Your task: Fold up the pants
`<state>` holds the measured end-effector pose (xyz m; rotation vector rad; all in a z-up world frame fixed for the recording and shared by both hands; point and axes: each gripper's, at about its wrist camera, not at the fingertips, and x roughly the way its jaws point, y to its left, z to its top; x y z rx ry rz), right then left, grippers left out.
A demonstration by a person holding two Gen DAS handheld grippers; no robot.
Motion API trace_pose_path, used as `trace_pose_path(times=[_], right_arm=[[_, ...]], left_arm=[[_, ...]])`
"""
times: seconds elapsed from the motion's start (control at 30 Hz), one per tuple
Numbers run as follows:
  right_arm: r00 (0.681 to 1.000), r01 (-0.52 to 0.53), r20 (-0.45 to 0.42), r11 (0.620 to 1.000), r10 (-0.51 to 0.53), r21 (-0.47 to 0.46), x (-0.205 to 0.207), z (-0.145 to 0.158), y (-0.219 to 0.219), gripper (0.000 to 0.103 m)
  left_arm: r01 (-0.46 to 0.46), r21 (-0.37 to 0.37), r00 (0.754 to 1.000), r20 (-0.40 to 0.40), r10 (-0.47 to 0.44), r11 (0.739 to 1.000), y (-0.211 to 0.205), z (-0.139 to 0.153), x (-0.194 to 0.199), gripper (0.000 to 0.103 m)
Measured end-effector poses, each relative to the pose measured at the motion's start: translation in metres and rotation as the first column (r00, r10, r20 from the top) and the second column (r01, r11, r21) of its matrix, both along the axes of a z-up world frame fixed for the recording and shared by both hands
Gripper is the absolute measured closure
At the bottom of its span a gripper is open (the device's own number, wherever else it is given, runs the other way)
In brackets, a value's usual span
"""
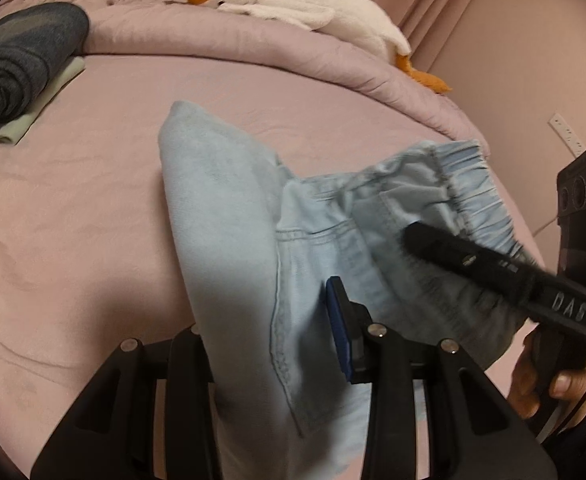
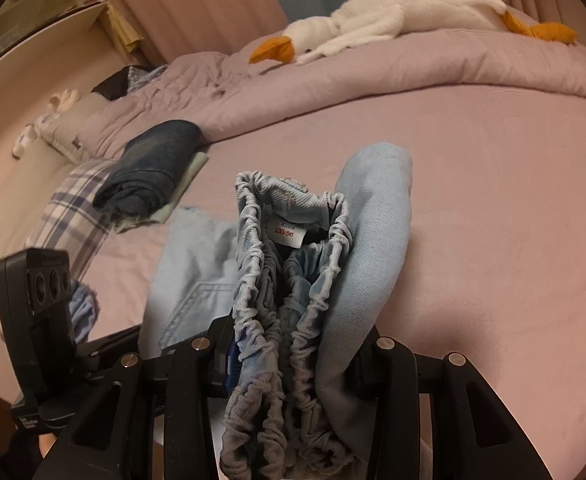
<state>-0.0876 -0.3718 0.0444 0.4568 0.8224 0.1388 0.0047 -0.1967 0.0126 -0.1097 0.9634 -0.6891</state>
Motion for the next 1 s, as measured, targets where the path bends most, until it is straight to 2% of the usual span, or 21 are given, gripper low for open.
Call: trace_pose_path(times=[0.2,0.37,0.43,0.6,1.0], right_arm=[[0.997,0.066,-0.055,0.995,-0.062,0.077,0.000,-0.022,-0.025,0.060],[0.987,0.119,-0.115,0.989,-0.109,0.082,0.001,-0.039,-0.036,0.048],[0.986,0.124,-0.124,0.990,-0.115,0.067,0.001,-0.042,-0.036,0.047],[0.989,0.098,-0.109,0.995,-0.096,0.008,0.002,-0.040,-0.031,0.045],[0.989,0.110,-0.104,0.994,-0.108,0.010,-0.014,-0.031,-0.034,0.044]], left_arm=[[-0.024,0.016,0.999,-0.035,0.024,1.000,0.009,-0.015,0.008,0.061],[-0.021,0.052,1.000,-0.012,0.022,0.998,0.005,-0.019,0.007,0.052],[-0.021,0.077,1.000,0.011,0.020,0.997,0.002,-0.019,0.007,0.048],[-0.022,0.111,0.999,0.049,0.016,0.994,0.001,-0.021,0.006,0.044],[-0.049,0.136,0.998,0.034,0.045,0.990,0.013,-0.018,-0.011,0.041]])
